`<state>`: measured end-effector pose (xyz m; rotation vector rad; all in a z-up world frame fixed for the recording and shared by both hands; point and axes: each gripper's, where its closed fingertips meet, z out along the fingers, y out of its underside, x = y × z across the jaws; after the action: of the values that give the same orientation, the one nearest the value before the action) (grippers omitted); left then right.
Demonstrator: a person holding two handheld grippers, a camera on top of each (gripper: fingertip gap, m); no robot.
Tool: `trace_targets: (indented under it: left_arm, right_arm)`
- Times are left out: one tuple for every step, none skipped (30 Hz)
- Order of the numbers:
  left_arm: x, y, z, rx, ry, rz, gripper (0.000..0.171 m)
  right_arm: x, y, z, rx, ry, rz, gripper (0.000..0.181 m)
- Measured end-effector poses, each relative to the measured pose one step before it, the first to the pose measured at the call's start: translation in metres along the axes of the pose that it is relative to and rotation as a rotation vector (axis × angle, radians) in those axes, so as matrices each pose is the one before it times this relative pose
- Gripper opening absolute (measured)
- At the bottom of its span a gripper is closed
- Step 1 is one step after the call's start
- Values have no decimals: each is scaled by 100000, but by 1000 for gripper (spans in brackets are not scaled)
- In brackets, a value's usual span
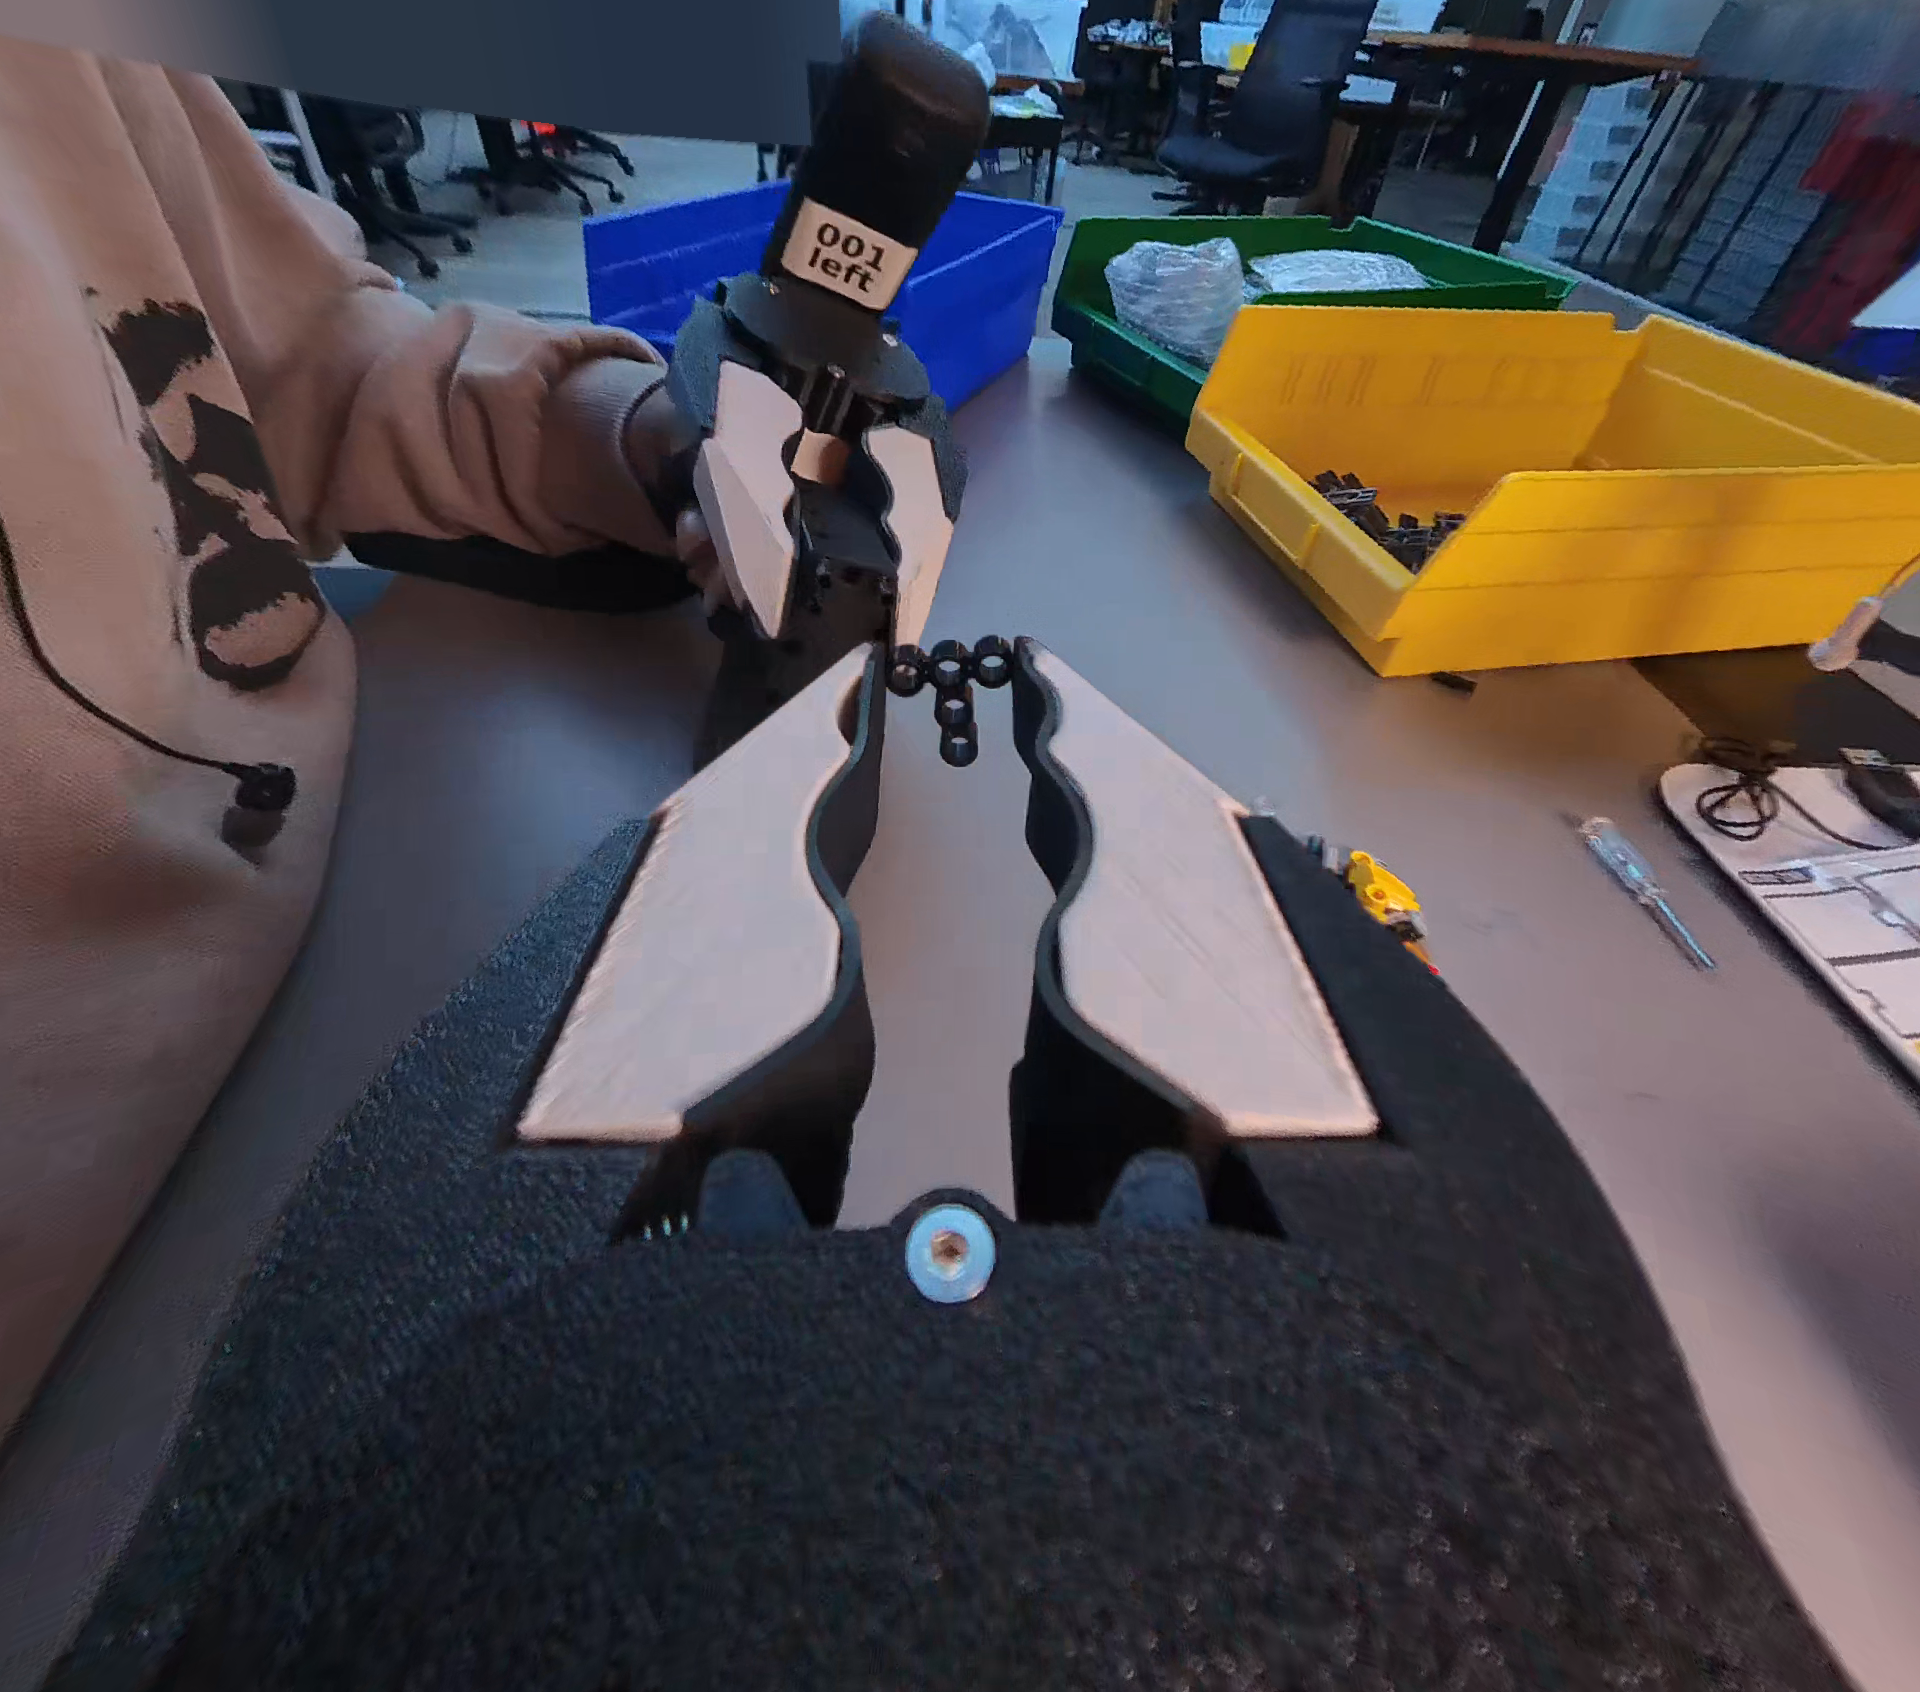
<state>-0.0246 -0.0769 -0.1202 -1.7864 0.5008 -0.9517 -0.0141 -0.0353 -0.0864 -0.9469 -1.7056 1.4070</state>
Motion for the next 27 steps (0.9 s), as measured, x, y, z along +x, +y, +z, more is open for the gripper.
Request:
trace_targets:
  left_arm:
    - [-113, -2, 14, -132, -989, -521, 27]
    - [-256, -19, 15, -20, -1219, -2074, 27]
    - [-334, 50, 52, -460, -800, -3826, 27]
    - [-472, 84, 72, -870, -954, -5215, 27]
    - [-576, 150, 105, -1333, -1416, -5302, 28]
    - [-738, 429, 146, -2945, -2315, -5082, 29]
    - [-782, 633, 222, -4294, -2501, -4470, 33]
    - [-553, 473, 237, -2979, -1760, -2817, 37]
    - [-201, 215, 165, -1178, -446, -1572, 39]
    - [9, 179, 120, -1230, 325, -903, 39]
    - [-171, 164, 99, -1421, -1071, -412, 41]
    - [-324, 100, 43, -1241, -2254, 617, 43]
    - [-360, 152, 21, -1592, -2672, 1253, 47]
    - [-388, 188, -2, -1792, -3051, 2163, 51]
    - [-436, 285, 4, -2305, -3389, 2402, 55]
    - [-248, 262, 21, -2027, -2350, 2601, 59]
    - [-146, 140, -23, -1279, -1918, 2834, 61]
    - [-138, 186, -20, -1522, -1792, 2654, 62]
    - [-64, 142, -33, -1299, -1457, 3450, 69]
    - [-171, -153, -180, 522, -2277, 3397, 73]
    - [-112, -704, -430, 3962, -1997, 3027, 72]
    - [372, -979, -583, 5489, 1496, 1547, 72]
    - [736, -1187, -613, 6592, 4735, -1212, 71]
    - [978, -1233, -532, 7288, 7229, -4068, 68]
    - [1283, -1055, -348, 6715, 9935, -6305, 65]
    - [1460, -672, -106, 4920, 11379, -7426, 60]
    - [1131, -289, 173, 3210, 9369, -7291, 54]
  right_arm:
    - [-12, 310, 124, -2747, 1391, -3668, 23]
    - [-126, 243, 152, -2074, 794, -2727, 23]
    - [-190, 102, 166, -937, 118, -1340, 23]
    - [-238, 35, 182, -347, -405, -328, 23]
    - [-228, 64, 216, -712, -497, -468, 23]
    - [-183, 111, 234, -987, -46, -1112, 23]
    - [-194, 117, 231, -1090, -137, -1256, 23]
    - [-248, 153, 249, -1174, -526, -881, 23]
    - [-260, 125, 239, -908, -681, -456, 23]
    - [-274, 120, 205, -626, -741, -254, 23]
    - [-220, 122, 156, -567, -591, -165, 23]
    - [-155, 138, 124, -691, -317, -203, 22]
    - [-78, 129, 102, -679, -30, -187, 22]
    - [-63, 136, 77, -617, -93, -8, 23]
    - [-64, 122, 91, -638, -301, 303, 23]
    - [-56, 127, 72, -521, -285, 411, 23]
    - [-65, 100, 65, -400, -279, 325, 23]
    - [-67, 138, 59, -515, -368, 254, 22]
    - [-43, 175, 63, -745, -230, 302, 22]
    - [25, 127, 47, -475, 247, 246, 23]
    - [27, -1, 25, 73, 424, 45, 22]
    - [95, -158, -30, 757, 1106, -315, 22]
    - [110, -335, -66, 1413, 1578, -1235, 23]
    - [25, -376, -82, 1274, 1271, -2187, 22]
    - [42, -450, -68, 1243, 1729, -3125, 22]
    - [11, -507, -66, 1412, 1872, -3694, 22]
    - [44, -446, -17, 720, 2183, -3738, 23]
